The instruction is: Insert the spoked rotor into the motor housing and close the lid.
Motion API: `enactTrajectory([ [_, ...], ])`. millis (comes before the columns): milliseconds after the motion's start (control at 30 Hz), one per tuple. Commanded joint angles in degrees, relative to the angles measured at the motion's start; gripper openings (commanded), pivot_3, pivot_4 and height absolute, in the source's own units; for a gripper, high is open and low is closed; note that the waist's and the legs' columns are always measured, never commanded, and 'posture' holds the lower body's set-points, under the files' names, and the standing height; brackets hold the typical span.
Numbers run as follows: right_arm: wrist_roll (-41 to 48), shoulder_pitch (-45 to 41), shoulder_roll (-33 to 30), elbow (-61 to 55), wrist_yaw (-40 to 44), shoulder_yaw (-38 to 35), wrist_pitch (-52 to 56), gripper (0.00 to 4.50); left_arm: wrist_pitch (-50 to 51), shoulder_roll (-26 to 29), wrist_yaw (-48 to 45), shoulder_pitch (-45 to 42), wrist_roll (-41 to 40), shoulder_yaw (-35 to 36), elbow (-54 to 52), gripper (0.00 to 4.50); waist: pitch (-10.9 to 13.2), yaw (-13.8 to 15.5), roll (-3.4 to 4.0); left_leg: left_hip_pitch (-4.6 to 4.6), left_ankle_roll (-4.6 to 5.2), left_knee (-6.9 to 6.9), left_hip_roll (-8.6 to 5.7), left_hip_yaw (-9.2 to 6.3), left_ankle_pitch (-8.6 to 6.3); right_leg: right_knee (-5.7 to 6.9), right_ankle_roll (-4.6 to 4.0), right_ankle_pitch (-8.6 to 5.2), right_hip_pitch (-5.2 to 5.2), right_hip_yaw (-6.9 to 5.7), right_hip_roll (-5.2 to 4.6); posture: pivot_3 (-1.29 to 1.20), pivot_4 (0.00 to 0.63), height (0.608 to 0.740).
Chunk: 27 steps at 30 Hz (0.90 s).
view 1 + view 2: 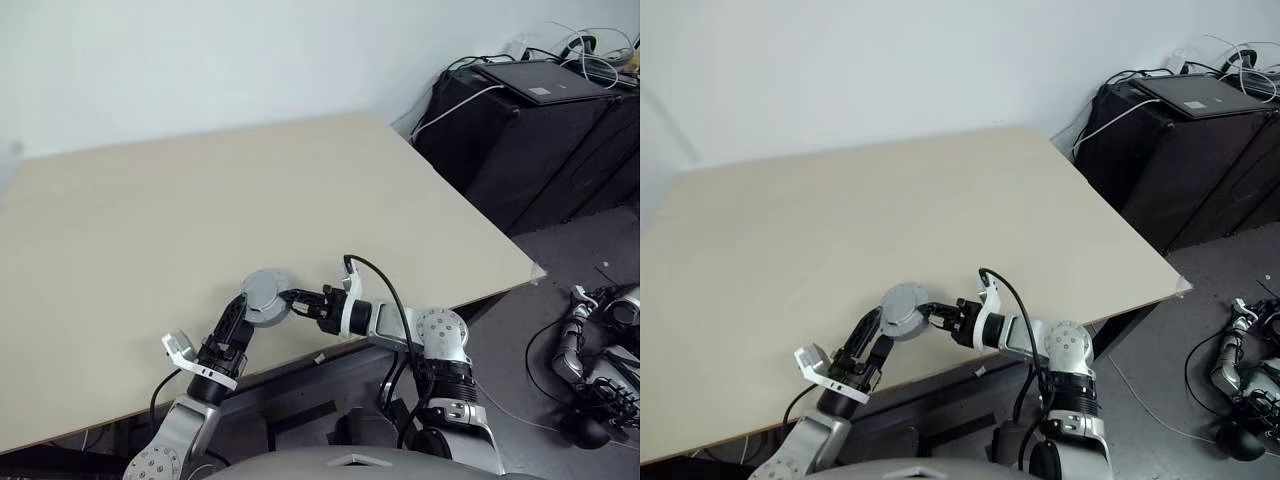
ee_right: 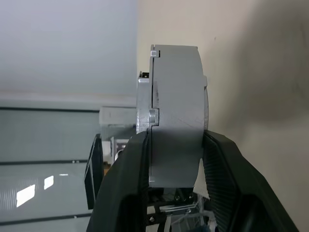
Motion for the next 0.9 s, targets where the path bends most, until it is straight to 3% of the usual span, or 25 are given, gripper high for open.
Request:
enactTrajectory([
  [33,3.7,2.2,6.2,-3.1,1.8,2.4,1.2,1.3,-0.3,-3.5,-0.5,-0.8,-1.4,-1.8,-1.1,4.5,0.0,0.0,0.0,0.0,0.0,0.0,0.0,0.0,0.0,-0.01,0.0,0.0,-0.01,0.0,0.0,0.0,0.0,0.74],
  [700,5.7,2.5,5.6,-3.8,2.6,2.7,2.2,1.3,-2.2,-3.2,-0.9,-1.2,-0.9,-3.5,-0.4,4.5,0.0,0.0,0.0,-0.09,0.12,-0.01,-0.01,0.01,-0.09,-0.27,0.04,0.02,0.02,-0.01,0.0,0.0,0.0,0.74],
  [800,5.6,2.4,5.5,-3.6,2.6,2.8,2.1,1.3,-2.5,-3.3,-0.9,-1.2,-1.2,-3.4,-0.4,3.91,0.0,0.0,0.0,-0.1,0.13,-0.01,-0.01,0.02,-0.1,-0.31,0.05,0.03,0.03,0.0,0.0,0.0,0.0,0.74],
  [900,5.5,2.3,5.4,-3.6,2.6,2.8,2.2,1.3,-2.7,-3.3,-1.1,-1.1,-1.5,-3.6,-0.4,2.88,0.0,0.1,0.0,-0.1,0.14,-0.02,-0.01,0.02,-0.11,-0.33,0.05,0.03,0.04,0.0,0.0,0.0,0.0,0.74],
])
